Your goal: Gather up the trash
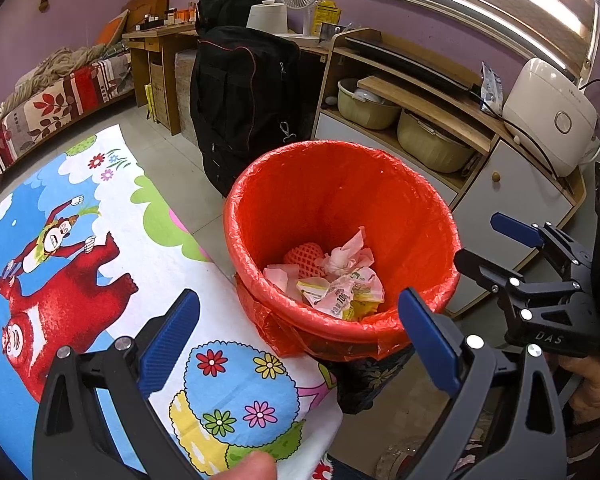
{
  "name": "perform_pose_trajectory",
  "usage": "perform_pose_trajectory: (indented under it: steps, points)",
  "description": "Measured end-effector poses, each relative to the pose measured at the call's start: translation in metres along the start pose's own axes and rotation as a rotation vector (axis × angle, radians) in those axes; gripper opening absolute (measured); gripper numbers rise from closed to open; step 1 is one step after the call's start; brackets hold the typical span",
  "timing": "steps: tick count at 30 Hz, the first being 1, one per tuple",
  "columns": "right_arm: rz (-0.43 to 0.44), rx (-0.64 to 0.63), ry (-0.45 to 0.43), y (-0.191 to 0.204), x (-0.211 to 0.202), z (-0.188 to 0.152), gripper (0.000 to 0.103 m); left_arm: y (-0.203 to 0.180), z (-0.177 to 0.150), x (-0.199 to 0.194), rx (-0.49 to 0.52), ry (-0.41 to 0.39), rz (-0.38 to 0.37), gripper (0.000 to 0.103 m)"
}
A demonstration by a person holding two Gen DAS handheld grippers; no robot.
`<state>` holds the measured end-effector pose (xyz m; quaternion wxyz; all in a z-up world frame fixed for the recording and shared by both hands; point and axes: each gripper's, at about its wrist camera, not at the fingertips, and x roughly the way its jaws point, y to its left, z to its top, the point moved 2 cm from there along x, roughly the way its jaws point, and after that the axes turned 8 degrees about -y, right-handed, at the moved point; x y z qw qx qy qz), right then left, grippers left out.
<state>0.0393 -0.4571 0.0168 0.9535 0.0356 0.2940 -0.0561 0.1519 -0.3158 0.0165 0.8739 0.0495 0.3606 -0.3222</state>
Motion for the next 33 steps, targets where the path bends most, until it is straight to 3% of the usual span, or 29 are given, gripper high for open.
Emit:
perform_pose_trajectory:
  steps: [33]
  points:
    - [0.0, 0.001, 0.001, 0.001, 0.0001, -0.0002, 0.085, -0.0048, -0.004, 0.0009, 0.012, 0.002, -0.031, 0.097]
